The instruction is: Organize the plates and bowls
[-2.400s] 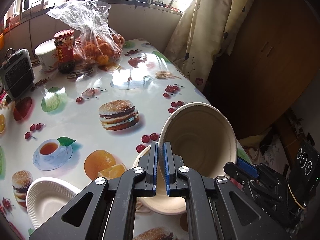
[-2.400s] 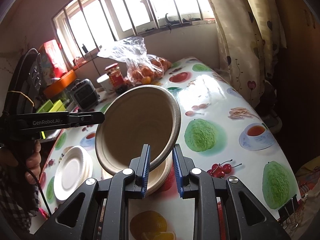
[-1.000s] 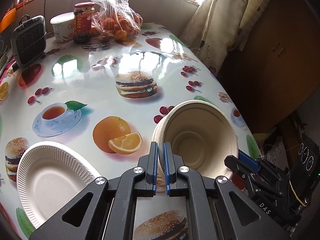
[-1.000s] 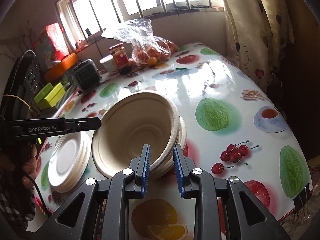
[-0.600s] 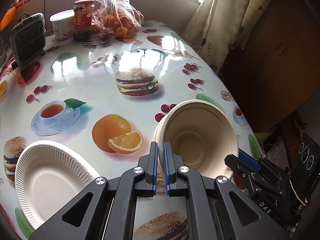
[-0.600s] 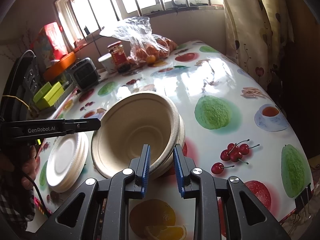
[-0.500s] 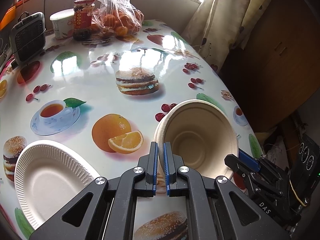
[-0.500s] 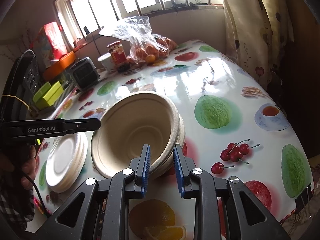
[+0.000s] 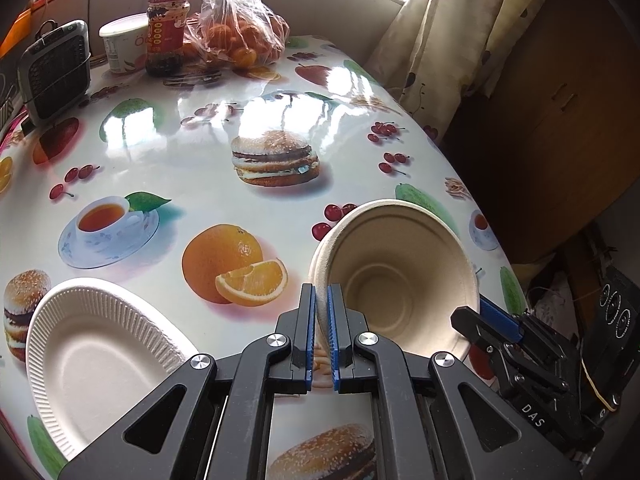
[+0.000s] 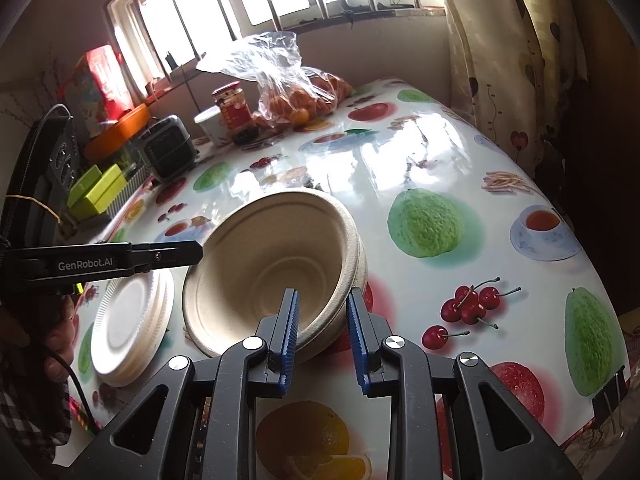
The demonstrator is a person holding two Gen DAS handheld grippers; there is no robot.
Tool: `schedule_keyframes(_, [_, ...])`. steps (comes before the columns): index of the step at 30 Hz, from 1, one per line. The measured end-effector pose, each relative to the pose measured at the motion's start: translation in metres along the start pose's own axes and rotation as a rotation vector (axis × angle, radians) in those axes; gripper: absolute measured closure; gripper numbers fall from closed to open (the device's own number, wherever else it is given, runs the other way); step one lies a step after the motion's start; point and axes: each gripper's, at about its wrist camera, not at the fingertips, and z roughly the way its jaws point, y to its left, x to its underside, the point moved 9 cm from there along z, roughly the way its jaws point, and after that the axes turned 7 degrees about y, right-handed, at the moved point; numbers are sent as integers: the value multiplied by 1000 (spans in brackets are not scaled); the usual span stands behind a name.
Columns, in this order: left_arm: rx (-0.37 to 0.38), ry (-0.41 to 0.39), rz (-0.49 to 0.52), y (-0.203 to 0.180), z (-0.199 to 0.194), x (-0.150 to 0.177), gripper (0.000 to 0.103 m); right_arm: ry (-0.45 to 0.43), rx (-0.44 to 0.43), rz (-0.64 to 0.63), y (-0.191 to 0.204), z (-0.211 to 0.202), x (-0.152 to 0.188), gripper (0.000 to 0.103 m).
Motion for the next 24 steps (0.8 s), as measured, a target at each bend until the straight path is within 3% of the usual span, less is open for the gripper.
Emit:
schedule_keyframes(8, [1,1,0,0,0,0,97,2,0,0,-1,1,0,78])
schedule_keyframes(12, [1,3,0,0,1,0,97,4,3,1,-2,2,1,71])
schedule_keyframes(24, [13,-7,-1,-1,-2,0,97,3,5,0,-3,3,1,63])
